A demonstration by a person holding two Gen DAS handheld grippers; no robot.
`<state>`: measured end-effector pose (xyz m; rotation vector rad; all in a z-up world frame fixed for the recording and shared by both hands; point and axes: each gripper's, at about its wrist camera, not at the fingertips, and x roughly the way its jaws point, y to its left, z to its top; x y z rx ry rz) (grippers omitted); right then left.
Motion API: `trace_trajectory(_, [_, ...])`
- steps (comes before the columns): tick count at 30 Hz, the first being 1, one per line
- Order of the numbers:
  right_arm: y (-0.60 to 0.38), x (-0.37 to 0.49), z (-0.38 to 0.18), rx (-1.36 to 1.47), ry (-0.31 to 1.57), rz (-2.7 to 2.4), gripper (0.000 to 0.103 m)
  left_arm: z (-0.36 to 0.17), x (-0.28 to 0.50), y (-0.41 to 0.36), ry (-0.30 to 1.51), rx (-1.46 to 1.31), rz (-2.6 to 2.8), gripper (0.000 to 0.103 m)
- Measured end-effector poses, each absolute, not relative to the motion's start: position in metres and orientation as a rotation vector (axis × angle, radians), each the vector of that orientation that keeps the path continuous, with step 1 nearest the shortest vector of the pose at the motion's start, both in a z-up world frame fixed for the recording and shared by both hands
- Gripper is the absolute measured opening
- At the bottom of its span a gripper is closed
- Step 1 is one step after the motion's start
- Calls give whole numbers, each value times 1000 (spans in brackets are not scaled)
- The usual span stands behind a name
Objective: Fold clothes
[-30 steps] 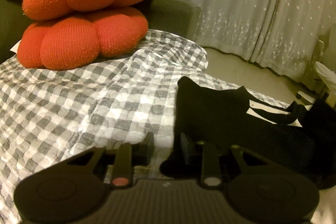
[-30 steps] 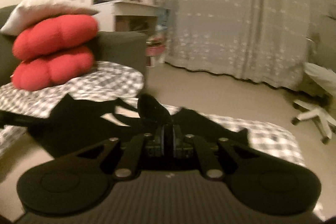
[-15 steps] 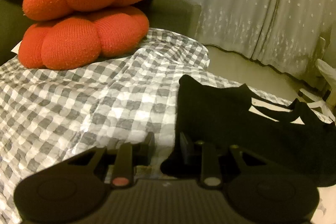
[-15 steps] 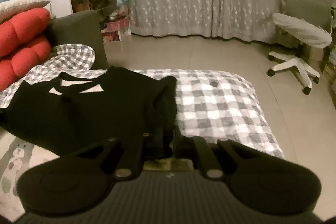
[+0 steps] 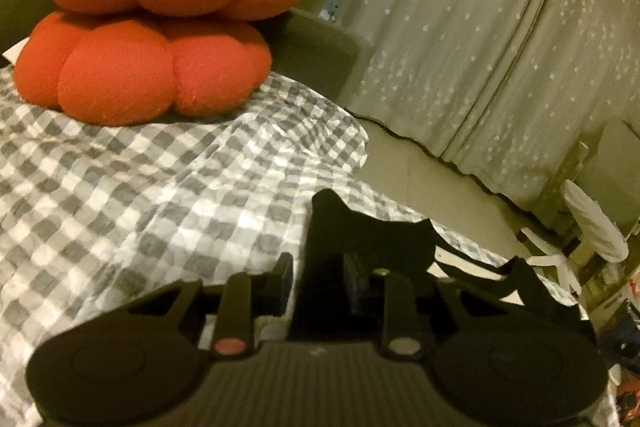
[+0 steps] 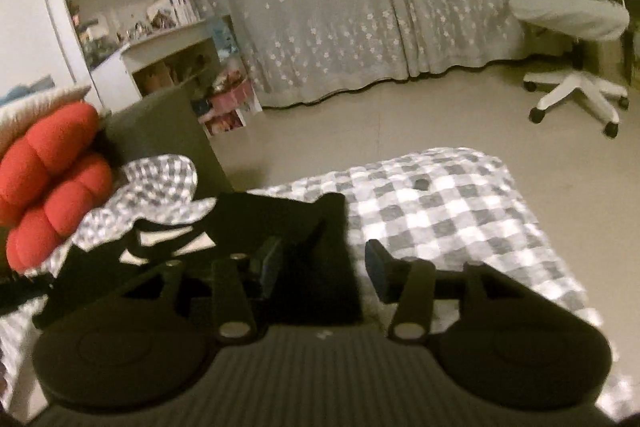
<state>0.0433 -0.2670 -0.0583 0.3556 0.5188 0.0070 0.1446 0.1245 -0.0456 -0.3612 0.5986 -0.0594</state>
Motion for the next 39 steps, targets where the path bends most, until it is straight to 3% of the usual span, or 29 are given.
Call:
trace_trajectory(2, [-263,48,-60,356,511,6,50,-50,148,120,592,-347,-46,20])
trace_trajectory(4, [-260,52,-62,354,504,1,41,-54,149,117,574,-341,-31,12])
trace_trajectory(5, [-258,53,-64,347,500,-9,18,-56,149,117,563,-338,-25,10])
trace_trajectory(6, [-256,53,-66,340,496,-21,5,-56,148,116,551,-335,-20,9])
trace_trajectory(16, [-254,34,-51,275,333,-98,2,-49,139,121,464,-353,34,4])
trace_trajectory(25, [-252,43,-60,268,331,-119,2,-50,135,124,420,-321,126,0])
trace_trajectory(28, [-254,52,-69,276,407,-110,5,-56,142,132,491,-339,113,0])
trace_trajectory(30, [-253,55,-70,276,440,-110,14,-55,141,134,503,-342,115,1])
trace_trajectory(32, [-251,53,-65,263,427,-109,15,-48,137,132,482,-322,112,7])
trace_trajectory(34, [-247,48,-57,248,403,-101,32,-40,131,129,447,-307,98,14])
trace_trajectory(35, [-245,45,-54,239,388,-97,50,-36,127,127,430,-303,83,19])
trace_trajectory(39, [-231,38,-47,179,361,-48,53,-30,122,114,424,-247,-29,21])
